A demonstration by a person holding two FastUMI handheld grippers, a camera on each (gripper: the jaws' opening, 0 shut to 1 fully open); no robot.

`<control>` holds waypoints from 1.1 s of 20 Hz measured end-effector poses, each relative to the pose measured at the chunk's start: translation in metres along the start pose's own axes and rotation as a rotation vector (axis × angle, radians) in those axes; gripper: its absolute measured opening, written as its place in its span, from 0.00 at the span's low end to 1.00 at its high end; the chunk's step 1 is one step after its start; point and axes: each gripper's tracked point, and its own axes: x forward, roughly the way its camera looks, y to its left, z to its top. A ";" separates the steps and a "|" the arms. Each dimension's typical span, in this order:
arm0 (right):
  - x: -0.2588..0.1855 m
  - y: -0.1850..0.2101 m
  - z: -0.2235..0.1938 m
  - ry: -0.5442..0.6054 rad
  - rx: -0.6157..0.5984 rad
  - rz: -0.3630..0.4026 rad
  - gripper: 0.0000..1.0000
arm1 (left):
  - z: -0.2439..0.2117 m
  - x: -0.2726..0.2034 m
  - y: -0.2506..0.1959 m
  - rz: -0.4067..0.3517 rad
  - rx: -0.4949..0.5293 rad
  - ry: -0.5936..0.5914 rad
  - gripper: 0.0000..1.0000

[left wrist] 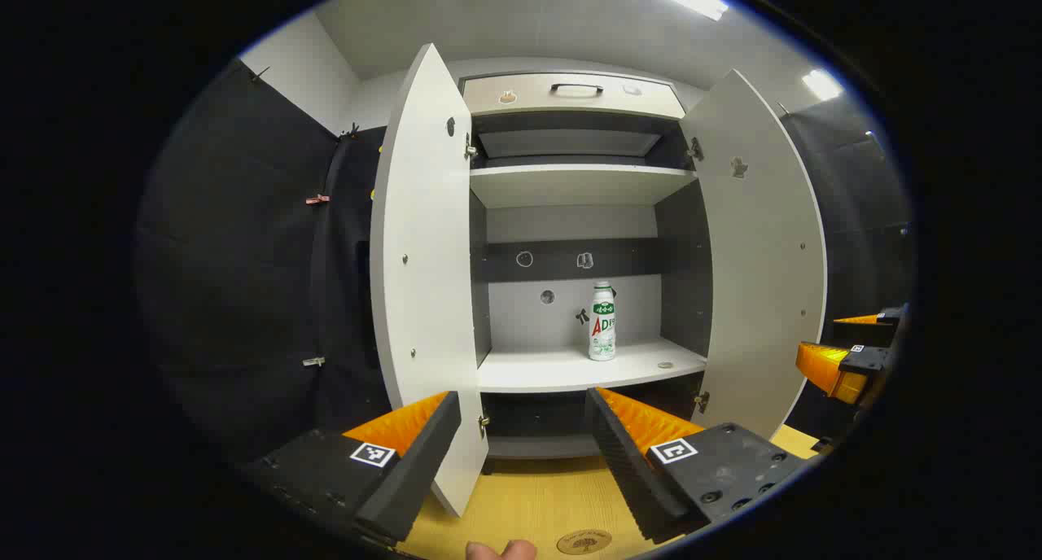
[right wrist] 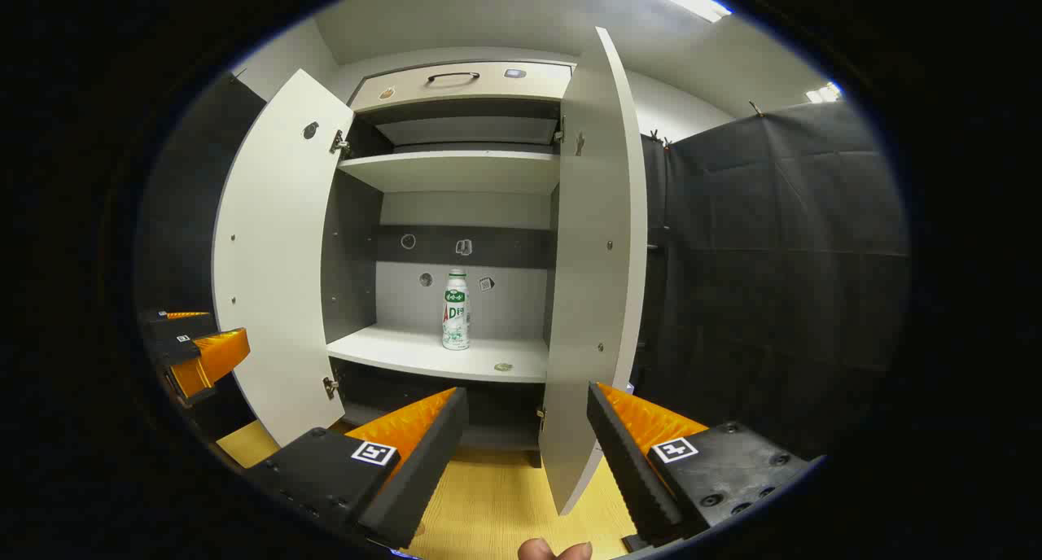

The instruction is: Grasp the bottle in the cabinet with the left hand and place it on the coaster, then close the right door with the right hand and the left door with the left hand.

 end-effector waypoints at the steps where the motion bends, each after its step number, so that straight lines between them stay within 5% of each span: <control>1: 0.000 0.000 -0.001 0.001 -0.002 0.000 0.98 | -0.001 -0.001 0.000 0.001 -0.001 0.001 0.98; 16: -0.001 0.001 0.006 -0.033 -0.015 -0.015 0.98 | 0.001 -0.005 0.001 0.003 0.004 -0.006 0.98; 22: -0.008 0.009 0.007 -0.016 0.036 0.040 0.98 | 0.003 0.001 -0.010 -0.028 -0.010 -0.007 0.98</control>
